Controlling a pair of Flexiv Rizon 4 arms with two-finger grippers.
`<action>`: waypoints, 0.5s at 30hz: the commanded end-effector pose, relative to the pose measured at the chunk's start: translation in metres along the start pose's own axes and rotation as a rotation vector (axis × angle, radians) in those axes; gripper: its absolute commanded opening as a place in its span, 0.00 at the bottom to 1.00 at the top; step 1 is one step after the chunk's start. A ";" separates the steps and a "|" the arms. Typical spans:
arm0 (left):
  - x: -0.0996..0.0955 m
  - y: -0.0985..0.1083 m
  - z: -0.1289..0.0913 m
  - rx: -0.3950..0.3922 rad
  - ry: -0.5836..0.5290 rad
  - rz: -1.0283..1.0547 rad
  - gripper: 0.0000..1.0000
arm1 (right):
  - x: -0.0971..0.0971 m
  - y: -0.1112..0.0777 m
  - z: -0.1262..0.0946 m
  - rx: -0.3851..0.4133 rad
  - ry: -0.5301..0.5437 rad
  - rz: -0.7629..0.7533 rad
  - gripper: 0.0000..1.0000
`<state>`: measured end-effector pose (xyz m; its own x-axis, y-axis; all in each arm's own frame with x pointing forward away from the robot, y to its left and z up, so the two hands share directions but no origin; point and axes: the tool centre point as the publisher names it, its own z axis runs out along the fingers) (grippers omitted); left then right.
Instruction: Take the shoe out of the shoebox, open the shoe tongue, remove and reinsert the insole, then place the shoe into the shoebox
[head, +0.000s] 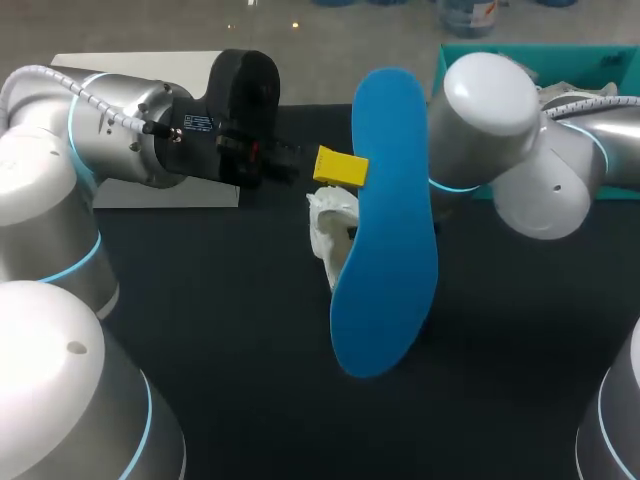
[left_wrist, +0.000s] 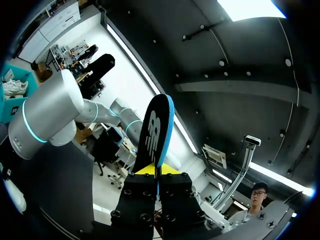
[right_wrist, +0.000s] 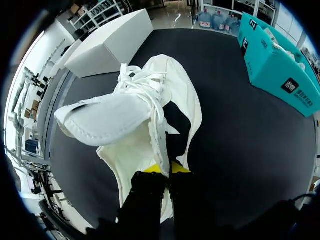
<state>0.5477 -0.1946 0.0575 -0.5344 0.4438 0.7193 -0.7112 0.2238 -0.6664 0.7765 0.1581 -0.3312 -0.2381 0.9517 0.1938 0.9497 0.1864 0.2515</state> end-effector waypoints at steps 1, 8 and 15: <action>-0.001 0.001 0.000 0.002 0.002 0.001 0.00 | -0.004 -0.001 0.010 -0.025 0.019 0.043 0.00; -0.001 0.001 0.000 0.002 0.002 0.001 0.00 | 0.001 0.003 0.016 -0.066 0.051 0.102 0.00; -0.001 0.001 0.000 0.002 0.002 0.001 0.00 | -0.006 0.006 0.035 -0.050 0.107 0.109 0.00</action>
<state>0.5477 -0.1946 0.0575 -0.5344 0.4438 0.7194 -0.7112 0.2238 -0.6664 0.7843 0.1641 -0.3513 -0.1435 0.9483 0.2830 0.9587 0.0623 0.2775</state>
